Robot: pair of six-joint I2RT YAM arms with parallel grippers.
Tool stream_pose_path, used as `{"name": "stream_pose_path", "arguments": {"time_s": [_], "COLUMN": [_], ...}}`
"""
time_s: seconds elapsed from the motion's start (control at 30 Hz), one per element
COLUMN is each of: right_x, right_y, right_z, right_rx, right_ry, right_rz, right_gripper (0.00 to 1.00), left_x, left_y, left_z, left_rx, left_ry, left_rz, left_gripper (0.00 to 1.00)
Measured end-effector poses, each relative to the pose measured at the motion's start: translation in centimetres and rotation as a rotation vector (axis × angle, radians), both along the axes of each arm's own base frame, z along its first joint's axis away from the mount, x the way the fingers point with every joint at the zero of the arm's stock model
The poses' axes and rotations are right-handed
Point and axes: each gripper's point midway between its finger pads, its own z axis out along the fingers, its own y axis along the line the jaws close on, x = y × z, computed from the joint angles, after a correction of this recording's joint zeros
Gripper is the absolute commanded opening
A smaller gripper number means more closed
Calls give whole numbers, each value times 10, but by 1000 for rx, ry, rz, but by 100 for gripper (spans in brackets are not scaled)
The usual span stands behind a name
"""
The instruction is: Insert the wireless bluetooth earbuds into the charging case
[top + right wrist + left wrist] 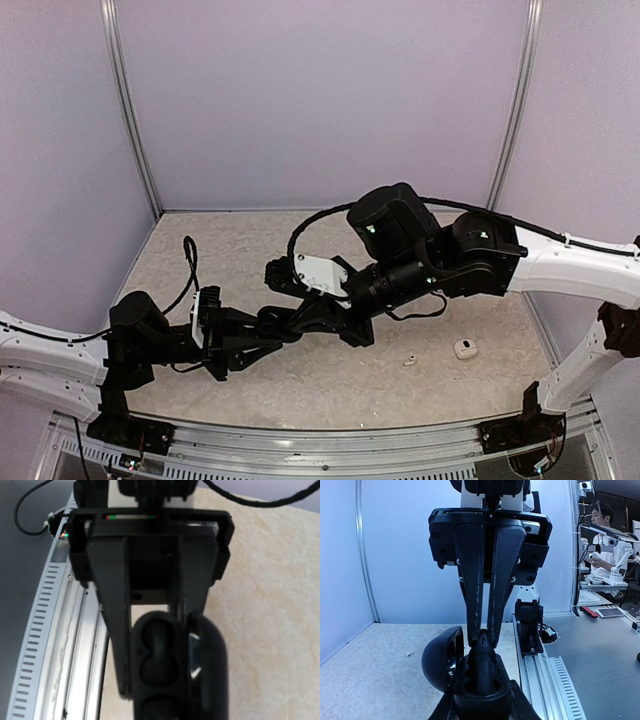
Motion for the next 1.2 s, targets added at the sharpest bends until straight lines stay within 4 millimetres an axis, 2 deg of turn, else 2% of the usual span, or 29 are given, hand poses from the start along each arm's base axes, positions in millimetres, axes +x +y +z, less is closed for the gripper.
{"name": "stream_pose_path", "arguments": {"time_s": [0.2, 0.3, 0.37, 0.93, 1.2], "right_x": [1, 2, 4, 8, 7], "right_y": [3, 3, 4, -4, -6], "right_z": [-6, -6, -7, -14, -7], "right_rx": [-12, -12, -12, -27, -2], "right_ry": [32, 40, 40, 25, 15], "right_rz": [-20, -33, -43, -79, -76], "right_gripper": [5, 20, 23, 29, 27], "left_x": [1, 1, 0, 2, 1], "left_y": [0, 0, 0, 7, 8], "left_z": [-1, -1, -1, 2, 9], "left_rx": [1, 1, 2, -25, -51], "left_ry": [0, 1, 0, -8, -22], "left_rz": [5, 4, 2, 30, 29], "left_gripper": [0, 0, 0, 0, 0]}}
